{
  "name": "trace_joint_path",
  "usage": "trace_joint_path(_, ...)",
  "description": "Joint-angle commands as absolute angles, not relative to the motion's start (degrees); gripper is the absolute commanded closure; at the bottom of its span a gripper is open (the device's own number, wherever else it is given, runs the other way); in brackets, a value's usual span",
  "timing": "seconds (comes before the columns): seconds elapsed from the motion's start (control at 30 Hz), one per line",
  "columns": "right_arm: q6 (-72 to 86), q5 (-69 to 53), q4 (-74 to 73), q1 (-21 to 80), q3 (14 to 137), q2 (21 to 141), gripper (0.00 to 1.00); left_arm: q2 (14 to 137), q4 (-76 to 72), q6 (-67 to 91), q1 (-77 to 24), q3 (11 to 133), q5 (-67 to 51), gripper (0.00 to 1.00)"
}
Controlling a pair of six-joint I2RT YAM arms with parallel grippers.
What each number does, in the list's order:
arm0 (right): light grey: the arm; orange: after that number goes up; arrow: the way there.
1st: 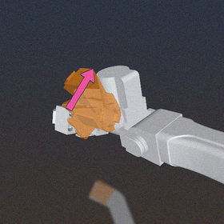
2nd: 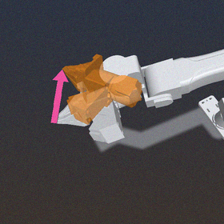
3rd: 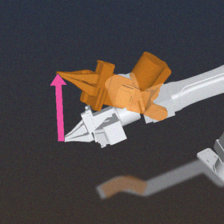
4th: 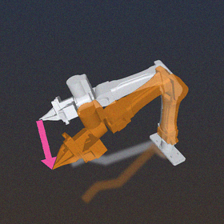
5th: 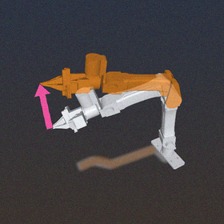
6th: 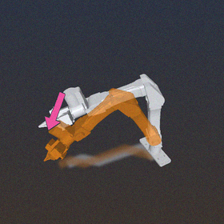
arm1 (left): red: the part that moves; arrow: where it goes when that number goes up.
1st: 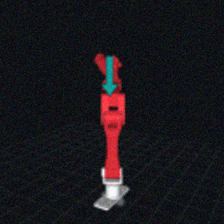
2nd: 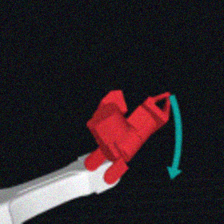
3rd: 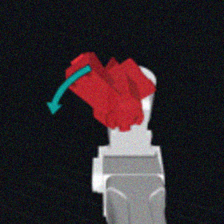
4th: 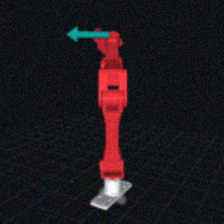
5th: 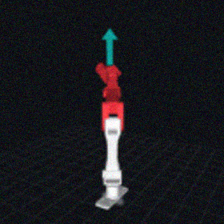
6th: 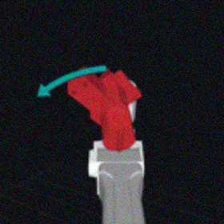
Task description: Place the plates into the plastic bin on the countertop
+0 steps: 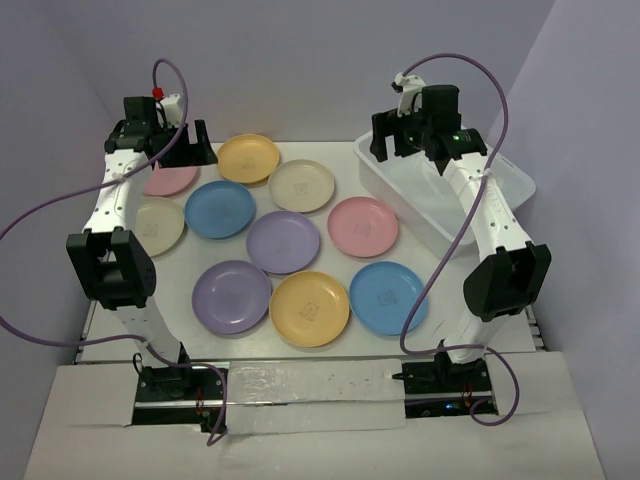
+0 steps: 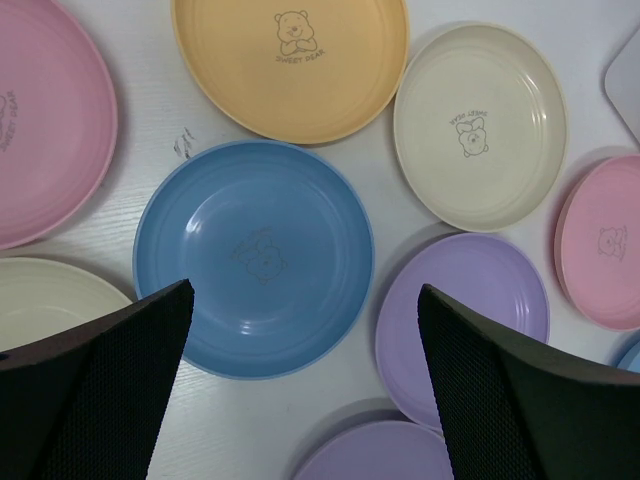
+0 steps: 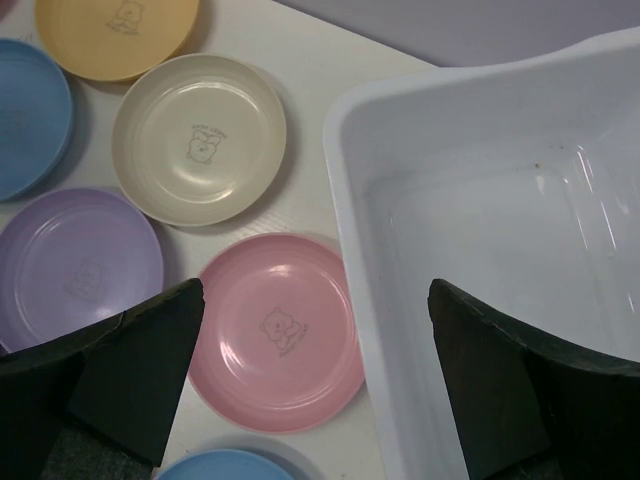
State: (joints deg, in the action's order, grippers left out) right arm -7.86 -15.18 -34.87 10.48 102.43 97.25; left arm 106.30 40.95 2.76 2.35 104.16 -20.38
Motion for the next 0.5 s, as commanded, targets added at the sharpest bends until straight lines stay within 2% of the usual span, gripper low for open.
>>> trace_joint_path(0.0,-11.3,-16.9,-36.5,12.1,105.1,96.5,0.00,105.9,40.5,3.3,2.8,103.1,-20.2,0.01)
trace_joint_path(0.2,-12.8,-16.4,-36.7,14.1,102.5,95.5,0.00,107.0,42.1,2.2,2.9,102.1,-21.9,0.01)
trace_joint_path(0.47,-13.8,-15.6,-36.8,14.9,100.6,94.8,0.00,107.4,40.0,5.2,6.5,96.4,-17.2,0.05)
